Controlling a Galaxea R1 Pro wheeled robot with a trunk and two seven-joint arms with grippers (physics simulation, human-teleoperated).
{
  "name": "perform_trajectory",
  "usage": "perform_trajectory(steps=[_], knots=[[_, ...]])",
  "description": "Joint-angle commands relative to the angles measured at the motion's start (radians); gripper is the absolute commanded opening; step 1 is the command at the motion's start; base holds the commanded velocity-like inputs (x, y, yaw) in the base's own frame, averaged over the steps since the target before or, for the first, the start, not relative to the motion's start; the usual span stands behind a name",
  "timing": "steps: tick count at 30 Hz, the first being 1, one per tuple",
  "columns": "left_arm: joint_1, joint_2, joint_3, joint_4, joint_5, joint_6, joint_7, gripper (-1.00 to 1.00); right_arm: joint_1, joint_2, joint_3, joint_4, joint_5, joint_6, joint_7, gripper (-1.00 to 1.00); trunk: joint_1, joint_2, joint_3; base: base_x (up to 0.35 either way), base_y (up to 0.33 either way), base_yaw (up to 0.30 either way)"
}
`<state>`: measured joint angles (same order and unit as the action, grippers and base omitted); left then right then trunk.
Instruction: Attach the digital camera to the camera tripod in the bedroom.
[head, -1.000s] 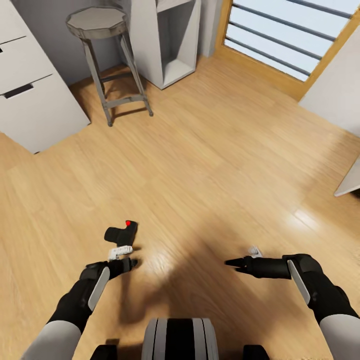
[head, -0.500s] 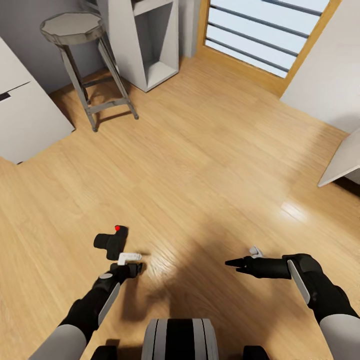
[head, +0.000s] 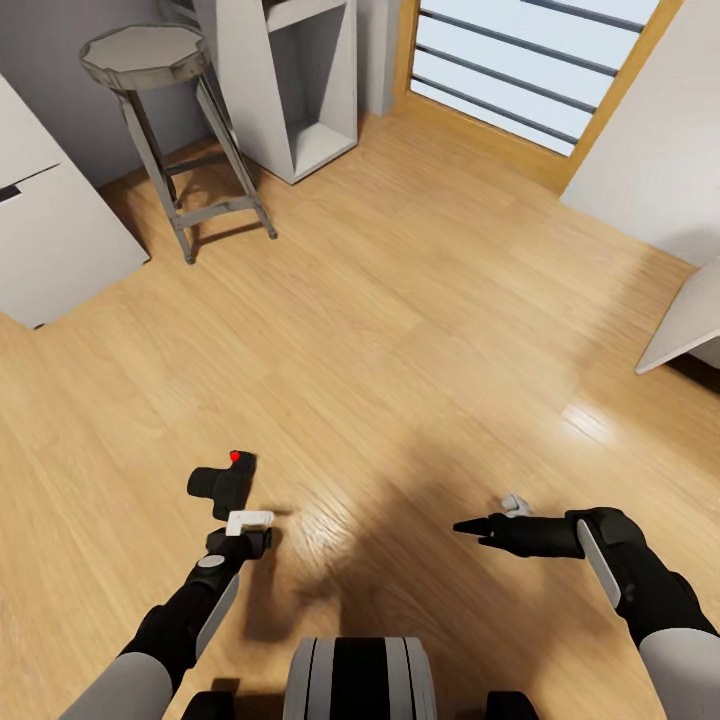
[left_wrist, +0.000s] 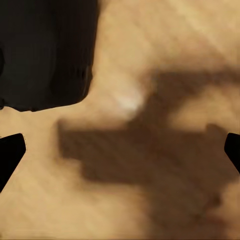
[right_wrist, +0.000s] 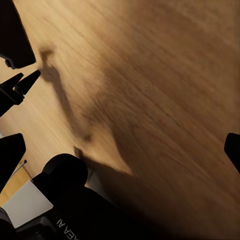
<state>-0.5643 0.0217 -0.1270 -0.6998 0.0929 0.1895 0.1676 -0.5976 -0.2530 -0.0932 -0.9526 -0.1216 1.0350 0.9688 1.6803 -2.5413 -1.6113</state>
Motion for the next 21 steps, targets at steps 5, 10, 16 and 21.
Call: perform_trajectory(steps=[5,10,16,21], knots=[[0.0,0.002,-0.008,-0.001,0.01,0.004,0.02,1.0,0.0,0.0,-0.001,0.0,-0.006,0.003,-0.002,1.0,0.0,0.0,-0.001,0.0,0.0,0.0],[0.0,0.003,-0.008,0.0,0.011,0.005,0.025,1.0,-0.001,0.0,0.0,0.0,-0.006,-0.013,-0.003,1.0,0.0,0.0,-0.001,0.0,0.0,0.0],[0.0,0.006,-0.008,0.009,0.014,0.005,0.027,1.0,0.001,0.0,0.0,0.001,-0.006,-0.029,-0.003,1.0,0.0,0.0,-0.001,0.0,0.0,0.0],[0.0,0.007,-0.008,0.03,0.009,0.004,0.029,1.0,0.0,0.0,0.0,0.001,-0.006,-0.03,-0.004,1.0,0.0,0.0,-0.001,0.0,0.0,0.0]])
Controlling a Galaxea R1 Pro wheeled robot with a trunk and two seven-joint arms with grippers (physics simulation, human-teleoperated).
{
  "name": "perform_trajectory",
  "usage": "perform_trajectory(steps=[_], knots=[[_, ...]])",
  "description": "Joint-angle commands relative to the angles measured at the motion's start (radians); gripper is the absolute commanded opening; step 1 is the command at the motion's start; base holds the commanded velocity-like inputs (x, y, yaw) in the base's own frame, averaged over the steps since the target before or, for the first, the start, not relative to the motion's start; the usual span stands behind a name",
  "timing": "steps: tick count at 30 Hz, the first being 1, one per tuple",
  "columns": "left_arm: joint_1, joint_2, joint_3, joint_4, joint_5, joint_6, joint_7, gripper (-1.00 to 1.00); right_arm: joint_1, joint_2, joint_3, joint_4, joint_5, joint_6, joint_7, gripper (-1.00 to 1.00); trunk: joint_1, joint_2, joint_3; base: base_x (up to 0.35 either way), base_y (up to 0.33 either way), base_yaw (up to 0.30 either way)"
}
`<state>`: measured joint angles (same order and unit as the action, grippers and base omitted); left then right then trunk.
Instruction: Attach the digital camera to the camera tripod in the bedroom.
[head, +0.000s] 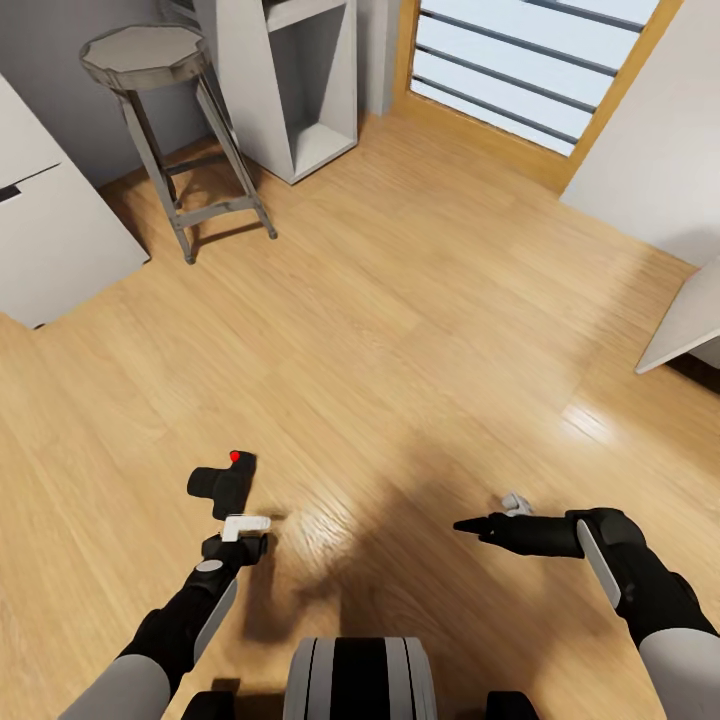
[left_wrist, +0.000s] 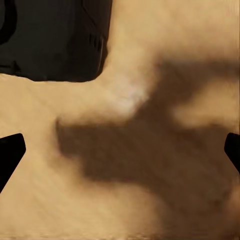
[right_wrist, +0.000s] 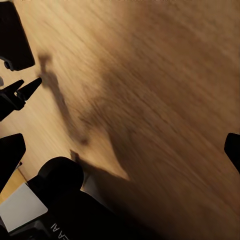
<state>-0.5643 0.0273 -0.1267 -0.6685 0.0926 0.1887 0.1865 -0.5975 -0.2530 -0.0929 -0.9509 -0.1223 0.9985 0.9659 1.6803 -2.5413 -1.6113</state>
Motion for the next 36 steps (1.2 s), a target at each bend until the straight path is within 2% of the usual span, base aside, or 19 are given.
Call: perform_trajectory(steps=[1,9,10,16,31,36], knots=[[0.0,0.002,-0.008,-0.001,0.009,0.005,0.01,1.0,0.0,0.0,-0.001,0.0,-0.005,0.006,-0.001,1.0,0.0,0.0,-0.001,0.0,0.0,0.0],[0.0,0.003,-0.009,0.004,0.008,0.005,0.012,1.0,0.0,0.0,-0.001,0.0,-0.005,0.006,-0.001,1.0,0.0,0.0,-0.001,0.0,0.0,0.0],[0.0,0.004,-0.008,0.007,-0.007,0.005,0.054,1.0,0.0,0.001,-0.001,0.0,-0.005,0.006,-0.001,1.0,0.0,0.0,-0.001,0.0,0.0,0.0],[0.0,0.005,-0.009,0.007,-0.02,0.003,0.097,1.0,0.0,0.001,-0.001,0.0,-0.005,0.005,-0.001,1.0,0.0,0.0,-0.001,0.0,0.0,0.0],[0.0,0.005,-0.009,0.005,-0.024,-0.003,0.108,1.0,0.0,0.001,-0.001,0.001,-0.005,-0.022,-0.002,1.0,0.0,0.0,-0.001,0.0,0.0,0.0],[0.0,0.004,-0.011,0.005,-0.025,-0.042,0.108,1.0,0.0,0.001,-0.001,0.001,-0.005,-0.024,-0.003,1.0,0.0,0.0,-0.001,0.0,0.0,0.0]])
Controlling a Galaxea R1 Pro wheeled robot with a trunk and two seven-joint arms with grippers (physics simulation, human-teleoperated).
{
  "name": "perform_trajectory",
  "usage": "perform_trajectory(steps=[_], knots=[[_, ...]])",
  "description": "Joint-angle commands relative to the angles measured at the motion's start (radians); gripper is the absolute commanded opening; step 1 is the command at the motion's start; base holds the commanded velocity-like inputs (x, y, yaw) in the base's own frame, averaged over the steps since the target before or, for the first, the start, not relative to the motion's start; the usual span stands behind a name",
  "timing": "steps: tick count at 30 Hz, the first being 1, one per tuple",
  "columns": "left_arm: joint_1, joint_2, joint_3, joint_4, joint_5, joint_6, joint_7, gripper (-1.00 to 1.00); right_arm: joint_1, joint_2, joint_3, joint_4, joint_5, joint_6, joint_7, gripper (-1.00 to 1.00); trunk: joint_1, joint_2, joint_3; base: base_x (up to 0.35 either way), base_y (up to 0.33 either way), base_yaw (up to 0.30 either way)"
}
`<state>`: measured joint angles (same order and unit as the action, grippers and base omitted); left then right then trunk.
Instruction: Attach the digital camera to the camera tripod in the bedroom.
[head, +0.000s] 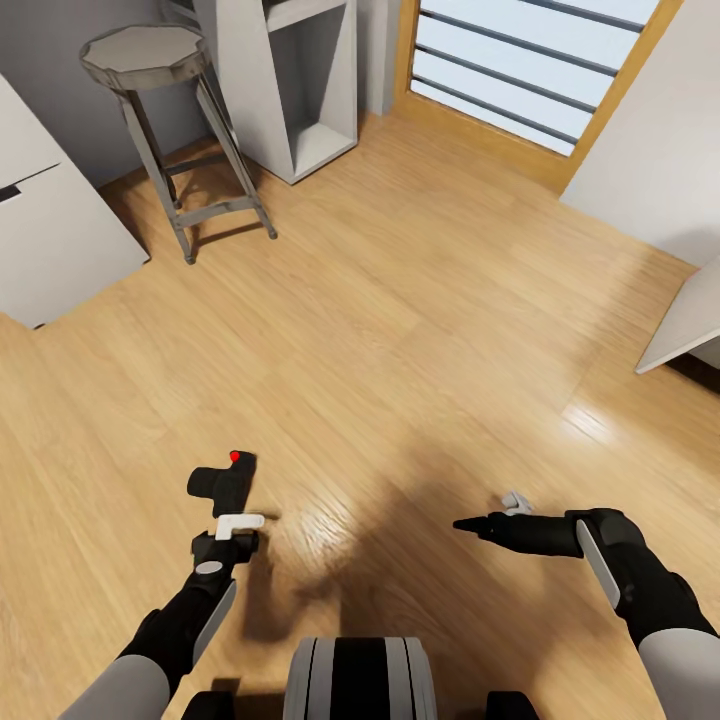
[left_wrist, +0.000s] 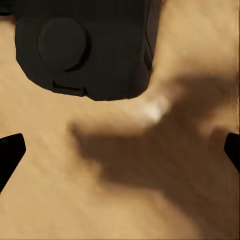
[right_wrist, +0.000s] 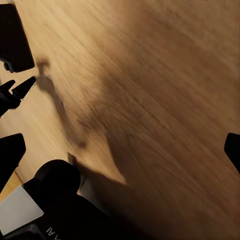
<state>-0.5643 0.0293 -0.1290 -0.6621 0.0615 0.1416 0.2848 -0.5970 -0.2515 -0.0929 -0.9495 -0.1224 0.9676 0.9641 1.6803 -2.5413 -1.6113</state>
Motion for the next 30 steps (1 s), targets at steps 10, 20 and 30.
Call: perform_trajectory(steps=[10,20,30], knots=[[0.0,0.001,-0.013,-0.002,0.002,-0.062,0.009,1.0,0.0,0.001,-0.001,0.0,-0.005,0.005,0.0,1.0,0.0,0.0,-0.001,0.0,0.0,0.0],[0.0,0.003,-0.014,0.024,-0.086,-0.069,0.011,1.0,0.0,0.005,0.001,0.001,-0.004,0.005,0.0,1.0,0.0,0.0,-0.001,0.0,0.0,0.0],[0.0,0.003,-0.014,0.041,-0.109,-0.069,0.011,1.0,0.0,0.007,0.001,0.003,-0.003,0.005,0.0,1.0,0.0,0.0,-0.001,0.0,0.0,0.0]])
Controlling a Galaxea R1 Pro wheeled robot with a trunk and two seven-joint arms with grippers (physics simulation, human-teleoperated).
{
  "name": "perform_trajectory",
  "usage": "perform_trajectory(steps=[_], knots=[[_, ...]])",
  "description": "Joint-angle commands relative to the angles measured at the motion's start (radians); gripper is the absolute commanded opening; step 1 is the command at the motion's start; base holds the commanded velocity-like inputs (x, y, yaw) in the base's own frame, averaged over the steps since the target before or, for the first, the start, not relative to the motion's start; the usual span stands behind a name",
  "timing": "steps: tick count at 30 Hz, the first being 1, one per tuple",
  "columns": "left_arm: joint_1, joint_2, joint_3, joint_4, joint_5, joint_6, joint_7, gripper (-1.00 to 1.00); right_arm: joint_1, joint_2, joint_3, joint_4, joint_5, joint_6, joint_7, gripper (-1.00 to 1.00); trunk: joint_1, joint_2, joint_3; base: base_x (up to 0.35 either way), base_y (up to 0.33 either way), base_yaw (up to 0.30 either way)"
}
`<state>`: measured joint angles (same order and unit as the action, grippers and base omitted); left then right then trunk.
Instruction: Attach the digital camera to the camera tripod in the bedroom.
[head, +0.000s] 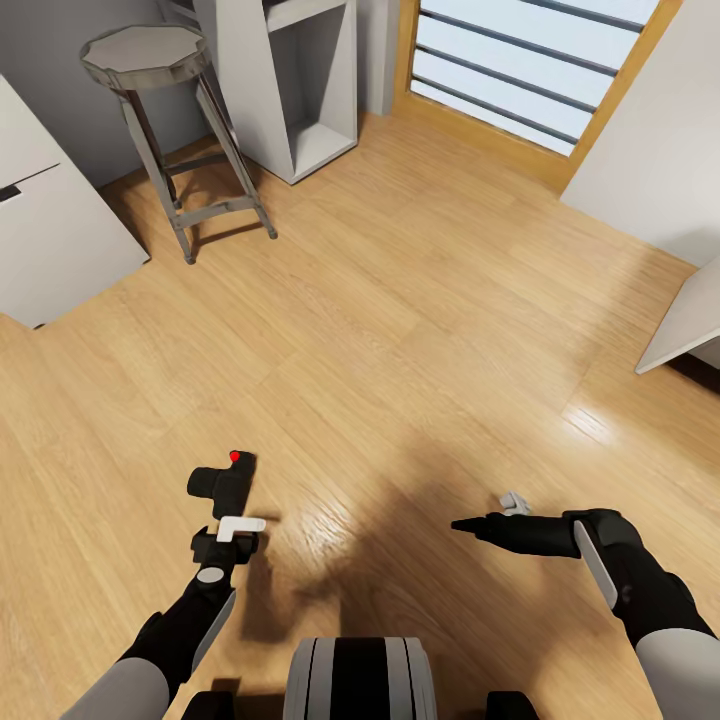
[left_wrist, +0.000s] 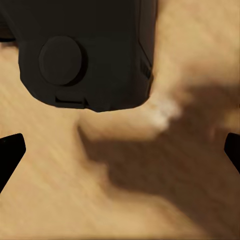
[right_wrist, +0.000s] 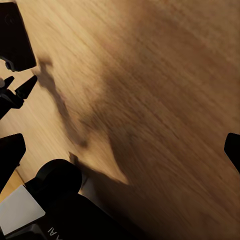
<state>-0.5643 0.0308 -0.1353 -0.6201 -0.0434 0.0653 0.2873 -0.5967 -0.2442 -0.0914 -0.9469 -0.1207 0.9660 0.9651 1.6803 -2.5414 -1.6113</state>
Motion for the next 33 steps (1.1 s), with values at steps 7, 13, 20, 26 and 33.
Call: perform_trajectory(steps=[7,13,20,26,33], knots=[[0.0,0.001,-0.007,0.002,-0.008,0.007,0.009,1.0,0.0,0.0,-0.001,0.001,-0.005,0.006,0.0,1.0,0.0,0.0,-0.001,0.0,0.0,0.0],[0.0,0.001,-0.007,-0.001,-0.008,0.007,0.017,1.0,0.0,0.0,-0.001,0.002,-0.005,0.006,-0.001,1.0,0.0,0.0,-0.001,0.0,0.0,0.0],[0.0,0.001,-0.007,-0.001,-0.007,0.007,0.079,1.0,0.0,0.0,-0.001,0.002,-0.005,0.006,-0.001,1.0,0.0,0.0,-0.001,0.0,0.0,0.0],[0.0,0.0,-0.007,0.001,-0.007,0.007,0.105,1.0,0.0,0.0,-0.001,0.002,-0.005,0.006,0.0,1.0,0.0,0.0,-0.001,0.0,0.0,0.0],[0.0,0.0,-0.007,0.004,-0.006,-0.04,0.11,1.0,0.0,0.0,-0.001,0.002,-0.005,0.006,0.0,1.0,0.0,0.0,-0.001,0.0,0.0,0.0]])
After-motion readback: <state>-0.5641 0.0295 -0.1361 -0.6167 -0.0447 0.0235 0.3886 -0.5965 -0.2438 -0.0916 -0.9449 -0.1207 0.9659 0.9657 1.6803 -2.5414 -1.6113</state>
